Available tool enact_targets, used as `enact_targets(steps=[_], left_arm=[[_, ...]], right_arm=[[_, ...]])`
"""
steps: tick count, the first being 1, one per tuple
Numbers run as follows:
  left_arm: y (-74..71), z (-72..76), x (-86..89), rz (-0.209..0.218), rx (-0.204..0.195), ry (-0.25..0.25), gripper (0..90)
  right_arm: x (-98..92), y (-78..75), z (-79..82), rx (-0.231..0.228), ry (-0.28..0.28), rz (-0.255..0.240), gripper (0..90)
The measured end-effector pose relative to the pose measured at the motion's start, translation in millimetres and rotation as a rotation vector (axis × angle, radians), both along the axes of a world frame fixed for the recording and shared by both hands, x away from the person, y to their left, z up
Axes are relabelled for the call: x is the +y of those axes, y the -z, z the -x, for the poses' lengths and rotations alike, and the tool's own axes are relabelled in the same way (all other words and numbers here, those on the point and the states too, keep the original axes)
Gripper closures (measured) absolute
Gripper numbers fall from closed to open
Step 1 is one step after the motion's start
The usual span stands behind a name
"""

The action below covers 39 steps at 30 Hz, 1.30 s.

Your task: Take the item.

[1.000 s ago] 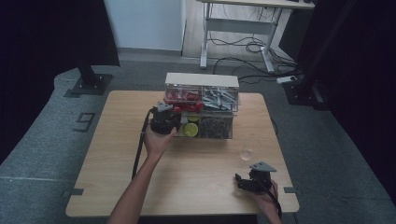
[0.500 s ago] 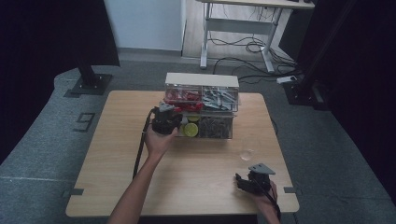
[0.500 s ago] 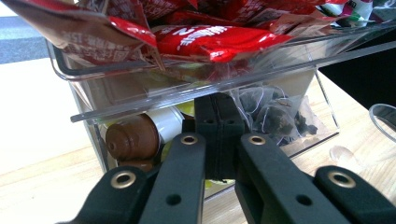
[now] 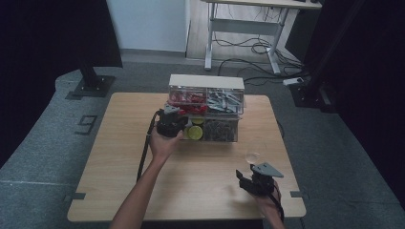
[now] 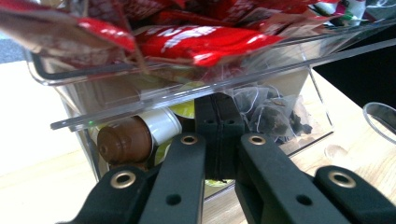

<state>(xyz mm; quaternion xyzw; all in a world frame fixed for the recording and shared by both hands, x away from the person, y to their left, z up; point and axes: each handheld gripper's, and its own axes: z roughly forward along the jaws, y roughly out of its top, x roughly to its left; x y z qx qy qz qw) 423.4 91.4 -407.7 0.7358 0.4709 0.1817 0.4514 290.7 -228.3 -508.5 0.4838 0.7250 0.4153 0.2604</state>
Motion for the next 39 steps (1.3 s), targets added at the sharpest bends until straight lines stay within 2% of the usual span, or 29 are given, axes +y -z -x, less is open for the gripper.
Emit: enact_targets(steps=[3, 15, 21, 27, 32, 33, 39], left_arm=[[-1.6, 0.5, -0.2, -0.002, -0.001, 0.004, 90.0], [-0.7, 1.0, 0.5, 0.008, 0.000, 0.002, 90.0], [-0.2, 0.9, -1.3, 0.013, -0.001, 0.005, 90.0], [-0.2, 1.0, -2.0, 0.016, 0.003, 0.004, 90.0], [-0.3, 0.7, -3.6, 0.017, 0.004, 0.004, 90.0], [-0.8, 0.4, -3.6, 0.016, 0.007, 0.006, 90.0], [-1.3, 0.0, -3.7, 0.013, 0.008, 0.006, 90.0]], right_arm=[[7.2, -11.5, -4.3, -0.023, -0.013, -0.030, 37.2], [26.4, -31.6, -29.0, -0.055, -0.016, -0.076, 39.2], [32.5, -36.2, -39.3, -0.059, -0.022, -0.089, 40.7], [35.7, -40.3, -46.8, -0.066, -0.027, -0.081, 43.0], [41.0, -42.8, -56.2, -0.077, -0.040, -0.085, 48.9], [44.0, -42.7, -60.6, -0.072, -0.060, -0.084, 53.1], [49.3, -38.1, -74.7, -0.056, -0.060, -0.084, 57.6]])
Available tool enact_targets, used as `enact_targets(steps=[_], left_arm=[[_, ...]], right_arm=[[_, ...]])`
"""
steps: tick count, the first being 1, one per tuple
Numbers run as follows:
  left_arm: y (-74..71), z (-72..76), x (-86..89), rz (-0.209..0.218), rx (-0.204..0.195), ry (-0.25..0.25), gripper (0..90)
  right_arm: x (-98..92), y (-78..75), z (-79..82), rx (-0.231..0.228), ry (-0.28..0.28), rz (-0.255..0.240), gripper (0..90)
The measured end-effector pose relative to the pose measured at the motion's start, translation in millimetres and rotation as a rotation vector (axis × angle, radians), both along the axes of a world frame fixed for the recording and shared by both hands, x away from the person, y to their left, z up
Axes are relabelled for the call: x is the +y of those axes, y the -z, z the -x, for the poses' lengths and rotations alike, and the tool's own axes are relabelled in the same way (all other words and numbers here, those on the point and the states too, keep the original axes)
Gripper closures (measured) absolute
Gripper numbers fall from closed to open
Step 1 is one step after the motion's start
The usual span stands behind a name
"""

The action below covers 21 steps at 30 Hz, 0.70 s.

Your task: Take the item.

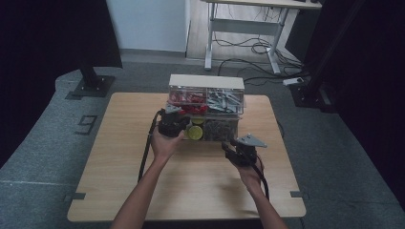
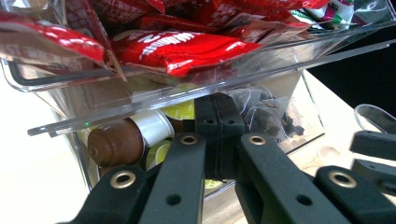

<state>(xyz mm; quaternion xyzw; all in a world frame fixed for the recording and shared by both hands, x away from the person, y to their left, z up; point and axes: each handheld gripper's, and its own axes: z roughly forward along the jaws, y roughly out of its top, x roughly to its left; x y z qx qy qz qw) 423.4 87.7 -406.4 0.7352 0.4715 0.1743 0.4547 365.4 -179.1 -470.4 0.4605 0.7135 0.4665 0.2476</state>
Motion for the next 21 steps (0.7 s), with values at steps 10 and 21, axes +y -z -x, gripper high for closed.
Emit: enact_targets(steps=[10, 21], left_arm=[[0.0, -0.2, -0.1, 0.000, 0.002, 0.002, 90.0], [0.2, -0.7, -0.6, 0.006, 0.004, 0.002, 90.0]], right_arm=[[10.6, 3.7, -17.0, 0.003, 0.005, 0.026, 60.0], [16.3, 11.1, -34.7, 0.007, 0.020, 0.039, 64.4]])
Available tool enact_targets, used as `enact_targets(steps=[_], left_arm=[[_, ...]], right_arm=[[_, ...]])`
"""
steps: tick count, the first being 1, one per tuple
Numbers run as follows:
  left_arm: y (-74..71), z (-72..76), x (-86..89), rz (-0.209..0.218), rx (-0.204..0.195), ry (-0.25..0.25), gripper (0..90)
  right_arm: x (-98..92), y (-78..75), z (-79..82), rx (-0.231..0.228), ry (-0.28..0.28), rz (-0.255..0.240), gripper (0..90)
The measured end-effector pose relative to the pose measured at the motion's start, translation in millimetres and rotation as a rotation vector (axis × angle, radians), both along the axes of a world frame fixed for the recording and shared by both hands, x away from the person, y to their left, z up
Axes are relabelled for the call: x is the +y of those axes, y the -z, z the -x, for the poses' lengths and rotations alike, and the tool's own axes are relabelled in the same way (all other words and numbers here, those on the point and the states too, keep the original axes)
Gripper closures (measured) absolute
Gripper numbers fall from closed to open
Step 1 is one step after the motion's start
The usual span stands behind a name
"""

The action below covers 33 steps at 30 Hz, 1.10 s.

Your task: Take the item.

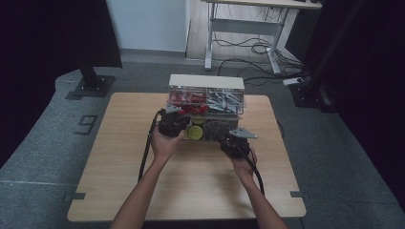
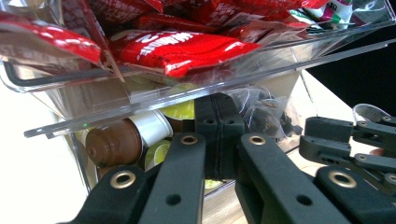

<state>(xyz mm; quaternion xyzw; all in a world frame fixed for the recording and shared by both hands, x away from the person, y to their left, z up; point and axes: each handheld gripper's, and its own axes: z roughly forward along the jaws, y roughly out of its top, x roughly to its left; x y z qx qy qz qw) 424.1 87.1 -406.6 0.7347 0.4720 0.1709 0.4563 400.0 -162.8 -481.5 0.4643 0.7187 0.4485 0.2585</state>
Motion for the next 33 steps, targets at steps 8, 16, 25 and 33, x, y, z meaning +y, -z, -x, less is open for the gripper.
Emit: enact_targets(steps=[8, 16, 25, 33], left_arm=[[-0.2, -0.2, 0.5, -0.002, 0.003, 0.004, 90.0], [0.4, -0.7, -0.1, 0.005, 0.006, 0.007, 90.0], [0.8, -0.7, -0.2, 0.007, 0.006, 0.007, 90.0], [2.0, -0.8, -1.5, 0.008, 0.007, 0.008, 90.0]], right_arm=[[7.3, 3.0, -10.4, 0.003, 0.009, 0.014, 66.5], [8.6, 7.7, -17.4, 0.016, 0.016, -0.003, 67.1], [11.0, 12.4, -22.3, 0.020, 0.023, 0.013, 79.0], [7.8, 11.8, -23.9, 0.024, 0.011, 0.002, 88.8]])
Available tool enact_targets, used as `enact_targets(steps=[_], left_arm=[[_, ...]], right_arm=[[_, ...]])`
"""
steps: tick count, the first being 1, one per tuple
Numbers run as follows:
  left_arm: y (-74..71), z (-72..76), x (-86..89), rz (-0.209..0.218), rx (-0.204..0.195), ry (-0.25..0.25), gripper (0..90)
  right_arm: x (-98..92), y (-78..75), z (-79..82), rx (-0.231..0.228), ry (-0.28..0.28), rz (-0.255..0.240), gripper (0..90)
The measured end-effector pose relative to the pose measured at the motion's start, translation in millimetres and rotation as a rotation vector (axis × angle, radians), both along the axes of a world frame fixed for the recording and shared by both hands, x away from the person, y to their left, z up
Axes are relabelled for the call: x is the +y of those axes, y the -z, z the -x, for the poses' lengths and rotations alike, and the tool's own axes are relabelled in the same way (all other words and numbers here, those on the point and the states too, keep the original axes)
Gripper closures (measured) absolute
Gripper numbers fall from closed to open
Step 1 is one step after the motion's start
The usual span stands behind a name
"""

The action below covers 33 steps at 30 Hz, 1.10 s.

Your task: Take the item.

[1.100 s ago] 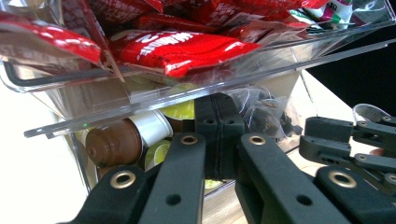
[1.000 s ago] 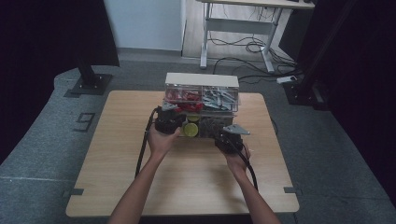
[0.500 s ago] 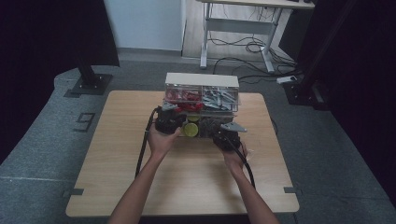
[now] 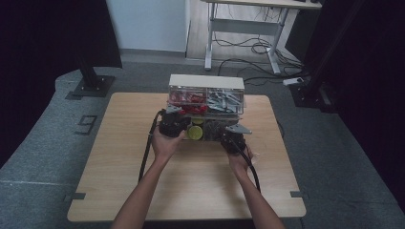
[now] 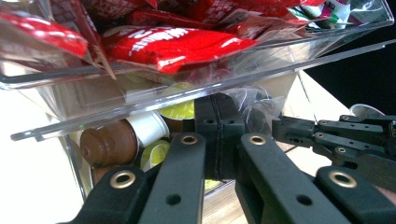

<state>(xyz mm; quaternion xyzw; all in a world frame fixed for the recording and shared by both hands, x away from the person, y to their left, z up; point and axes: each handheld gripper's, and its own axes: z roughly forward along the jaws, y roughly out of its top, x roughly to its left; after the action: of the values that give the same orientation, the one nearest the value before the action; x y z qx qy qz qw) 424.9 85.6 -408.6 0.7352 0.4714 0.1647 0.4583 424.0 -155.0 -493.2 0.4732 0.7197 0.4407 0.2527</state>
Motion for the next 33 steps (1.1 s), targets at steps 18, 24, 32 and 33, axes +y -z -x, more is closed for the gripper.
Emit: enact_targets(steps=[18, 24, 32, 33], left_arm=[[2.2, 0.4, -1.0, 0.009, -0.002, -0.004, 90.0], [2.4, 0.3, -1.3, 0.006, -0.005, -0.004, 90.0], [2.1, 0.7, -0.5, 0.008, -0.007, -0.002, 90.0], [2.0, 0.7, -0.1, 0.008, -0.007, -0.002, 90.0]], right_arm=[[-20.9, -22.8, 19.7, -0.040, -0.047, -0.090, 89.0], [-26.4, -28.1, 26.8, -0.043, -0.065, -0.128, 89.0], [-28.6, -34.8, 36.1, -0.061, -0.088, -0.127, 89.0], [-28.7, -35.2, 37.0, -0.062, -0.091, -0.125, 89.0]])
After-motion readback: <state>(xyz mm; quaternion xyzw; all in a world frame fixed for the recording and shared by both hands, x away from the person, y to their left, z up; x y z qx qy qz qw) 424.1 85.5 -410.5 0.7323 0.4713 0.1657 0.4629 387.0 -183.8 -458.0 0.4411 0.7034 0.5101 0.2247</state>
